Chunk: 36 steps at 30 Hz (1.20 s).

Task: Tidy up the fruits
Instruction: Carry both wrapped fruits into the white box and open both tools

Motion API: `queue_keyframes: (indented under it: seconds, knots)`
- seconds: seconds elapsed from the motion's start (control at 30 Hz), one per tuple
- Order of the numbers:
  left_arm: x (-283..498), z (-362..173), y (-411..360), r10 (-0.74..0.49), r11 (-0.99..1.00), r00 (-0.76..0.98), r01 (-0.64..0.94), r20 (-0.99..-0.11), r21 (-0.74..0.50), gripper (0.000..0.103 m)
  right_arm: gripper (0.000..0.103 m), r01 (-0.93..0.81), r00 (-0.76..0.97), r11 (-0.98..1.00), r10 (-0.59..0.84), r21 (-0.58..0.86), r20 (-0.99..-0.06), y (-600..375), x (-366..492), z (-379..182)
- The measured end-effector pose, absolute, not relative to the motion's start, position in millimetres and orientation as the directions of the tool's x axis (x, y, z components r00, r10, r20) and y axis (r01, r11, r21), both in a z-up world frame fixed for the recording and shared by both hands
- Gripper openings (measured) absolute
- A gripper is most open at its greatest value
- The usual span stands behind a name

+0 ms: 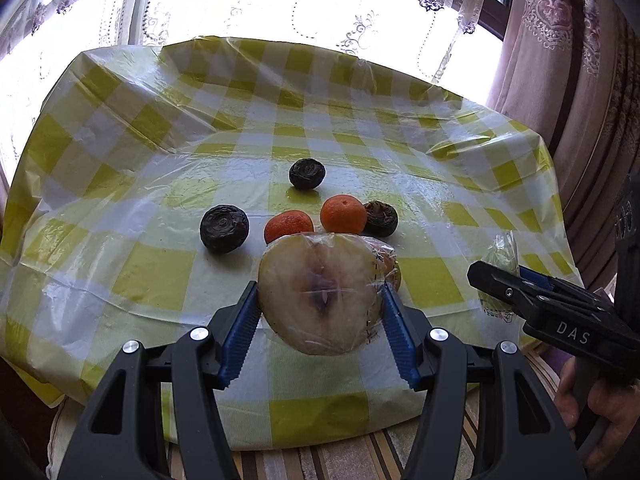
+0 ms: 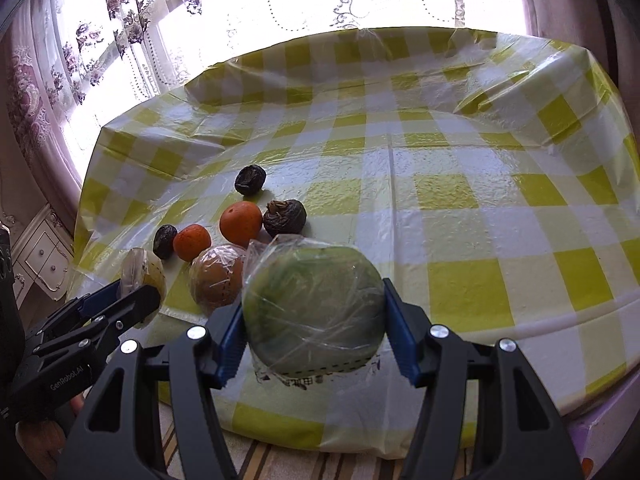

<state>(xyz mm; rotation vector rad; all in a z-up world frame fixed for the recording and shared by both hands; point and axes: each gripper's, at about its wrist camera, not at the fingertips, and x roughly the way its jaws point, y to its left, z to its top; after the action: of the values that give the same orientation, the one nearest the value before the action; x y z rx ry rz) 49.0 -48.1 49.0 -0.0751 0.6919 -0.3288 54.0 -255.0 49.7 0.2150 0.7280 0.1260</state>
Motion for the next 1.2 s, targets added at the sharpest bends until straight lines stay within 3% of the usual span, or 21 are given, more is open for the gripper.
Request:
queue_keyframes:
  seconds: [0.67,1.2]
  knots:
    - [-9.9,50.5,-141.0,-0.43,0.869,0.638,0.484,-0.639,-0.1,0.057,0.061,0.163,0.739,0.967,0.011,0.195,-0.673,-345.5,-49.9,53.3]
    - [-67.3,37.4,-264.7,-0.545,0.669,0.463,0.743,-0.699,-0.029,0.057,0.061,0.449,0.632,0.888,-0.237,0.1,-0.738,-450.9,-145.4,29.4]
